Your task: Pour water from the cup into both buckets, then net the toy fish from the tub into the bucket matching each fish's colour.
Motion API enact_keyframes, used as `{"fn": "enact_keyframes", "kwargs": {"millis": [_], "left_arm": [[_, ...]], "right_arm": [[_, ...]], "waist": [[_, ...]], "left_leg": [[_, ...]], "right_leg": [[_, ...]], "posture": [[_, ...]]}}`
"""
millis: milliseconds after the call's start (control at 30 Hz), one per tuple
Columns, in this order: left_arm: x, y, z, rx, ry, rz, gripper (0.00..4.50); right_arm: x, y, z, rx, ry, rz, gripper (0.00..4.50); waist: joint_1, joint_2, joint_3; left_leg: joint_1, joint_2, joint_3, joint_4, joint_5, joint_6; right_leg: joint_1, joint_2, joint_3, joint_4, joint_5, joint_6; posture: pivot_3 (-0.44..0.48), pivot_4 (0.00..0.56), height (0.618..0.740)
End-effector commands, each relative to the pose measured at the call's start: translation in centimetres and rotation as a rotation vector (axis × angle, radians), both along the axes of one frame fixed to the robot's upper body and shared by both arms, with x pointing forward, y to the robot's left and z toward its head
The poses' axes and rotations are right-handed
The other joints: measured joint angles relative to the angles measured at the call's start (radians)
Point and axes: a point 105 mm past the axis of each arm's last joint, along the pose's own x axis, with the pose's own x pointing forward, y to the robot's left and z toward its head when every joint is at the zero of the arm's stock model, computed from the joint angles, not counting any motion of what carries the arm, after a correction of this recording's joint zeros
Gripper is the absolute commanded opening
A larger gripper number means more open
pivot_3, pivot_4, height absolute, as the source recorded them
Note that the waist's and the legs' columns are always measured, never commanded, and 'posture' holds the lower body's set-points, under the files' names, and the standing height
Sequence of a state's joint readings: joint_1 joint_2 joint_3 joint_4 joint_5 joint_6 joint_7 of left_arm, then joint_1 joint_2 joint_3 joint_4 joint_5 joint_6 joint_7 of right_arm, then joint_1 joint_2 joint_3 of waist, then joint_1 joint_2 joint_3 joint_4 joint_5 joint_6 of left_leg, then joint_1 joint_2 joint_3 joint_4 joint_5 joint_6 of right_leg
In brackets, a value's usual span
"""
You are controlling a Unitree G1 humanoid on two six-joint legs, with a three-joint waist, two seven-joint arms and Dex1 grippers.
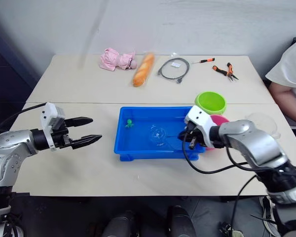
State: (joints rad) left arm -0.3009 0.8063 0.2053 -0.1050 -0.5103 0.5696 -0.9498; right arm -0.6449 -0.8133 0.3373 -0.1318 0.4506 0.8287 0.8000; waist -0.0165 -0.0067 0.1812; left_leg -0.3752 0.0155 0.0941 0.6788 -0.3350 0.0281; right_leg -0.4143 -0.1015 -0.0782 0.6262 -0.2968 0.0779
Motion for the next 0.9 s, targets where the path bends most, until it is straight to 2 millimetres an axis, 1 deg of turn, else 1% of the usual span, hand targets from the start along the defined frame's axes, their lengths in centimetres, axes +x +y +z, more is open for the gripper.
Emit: {"fn": "enact_keyframes", "kwargs": {"millis": [33,167,267,367,433,600,767,800,833,900], "left_arm": [[0.3,-0.9,1.7,0.026,-0.054,-0.029,4.47],[1.2,-1.6,2.2,0.062,-0.060,-0.021,4.47],[1.8,-2.2,2.5,0.082,-0.074,-0.022,4.47],[2.0,-2.4,2.5,0.093,-0.074,-0.030,4.47],[2.0,-2.3,2.5,0.098,-0.073,-0.032,4.47],[2.0,-2.1,2.3,0.103,-0.062,-0.031,4.47],[1.9,-2.1,2.2,0.101,-0.055,-0.028,4.47],[1.9,-2.1,2.2,0.100,-0.053,-0.027,4.47],[1.8,-2.2,2.2,0.099,-0.052,-0.028,4.47],[1.8,-2.2,2.2,0.096,-0.049,-0.026,4.47]], "right_arm": [[1.6,1.5,0.0,-0.053,-0.074,0.023,0.00],[3.0,3.3,0.1,-0.062,-0.121,0.030,0.00],[3.6,4.7,-0.1,-0.056,-0.139,0.035,0.00],[4.0,6.3,-0.1,-0.021,-0.153,0.038,0.00],[4.1,7.0,0.0,-0.006,-0.169,0.039,0.00],[3.8,8.5,0.2,0.042,-0.200,0.066,0.00],[3.5,9.3,1.0,0.091,-0.283,0.103,0.00],[3.4,9.3,1.1,0.095,-0.307,0.112,0.00],[3.4,9.1,1.8,0.111,-0.364,0.118,0.00],[2.9,8.6,2.2,0.119,-0.407,0.137,0.00]], "waist": [[-0.003,0.000,0.000],[-0.011,0.000,0.000],[-0.012,0.000,0.000],[-0.015,0.000,0.000],[-0.016,0.000,0.000],[-0.014,0.000,0.000],[-0.016,0.000,0.000],[-0.019,0.000,0.000],[-0.021,0.000,0.000],[-0.022,0.000,0.000]], "left_leg": [[0.000,0.000,0.000,0.000,0.000,0.000],[-0.001,-0.001,0.001,0.001,0.000,0.000],[-0.001,-0.001,0.001,0.001,0.000,0.001],[-0.001,-0.001,0.002,0.001,0.000,0.001],[-0.002,0.000,0.002,0.001,0.000,0.001],[-0.002,0.000,0.002,0.001,0.000,0.001],[-0.002,0.000,0.002,0.001,0.000,0.001],[-0.002,0.000,0.002,0.001,0.000,0.001],[-0.002,0.000,0.002,0.001,0.000,0.000],[-0.002,0.001,0.002,0.000,0.000,0.000]], "right_leg": [[0.000,0.000,0.000,0.000,0.000,0.000],[-0.001,0.000,0.000,0.001,0.000,0.000],[0.000,0.001,-0.001,0.003,0.000,0.001],[0.000,0.002,0.000,0.003,0.000,0.001],[-0.001,0.003,0.000,0.003,0.000,0.001],[-0.001,0.003,0.000,0.003,0.000,0.001],[-0.001,0.003,0.000,0.003,0.000,0.001],[-0.001,0.004,0.000,0.003,0.000,0.001],[-0.001,0.004,0.000,0.003,0.000,0.001],[-0.001,0.005,0.000,0.003,0.000,0.001]], "posture": [[0.000,0.150,0.738],[0.000,0.150,0.738],[0.000,0.150,0.738],[0.000,0.150,0.738],[0.000,0.150,0.738],[0.000,0.150,0.738],[0.000,0.150,0.738],[0.000,0.150,0.738],[0.000,0.150,0.738],[0.000,0.150,0.738]]}}
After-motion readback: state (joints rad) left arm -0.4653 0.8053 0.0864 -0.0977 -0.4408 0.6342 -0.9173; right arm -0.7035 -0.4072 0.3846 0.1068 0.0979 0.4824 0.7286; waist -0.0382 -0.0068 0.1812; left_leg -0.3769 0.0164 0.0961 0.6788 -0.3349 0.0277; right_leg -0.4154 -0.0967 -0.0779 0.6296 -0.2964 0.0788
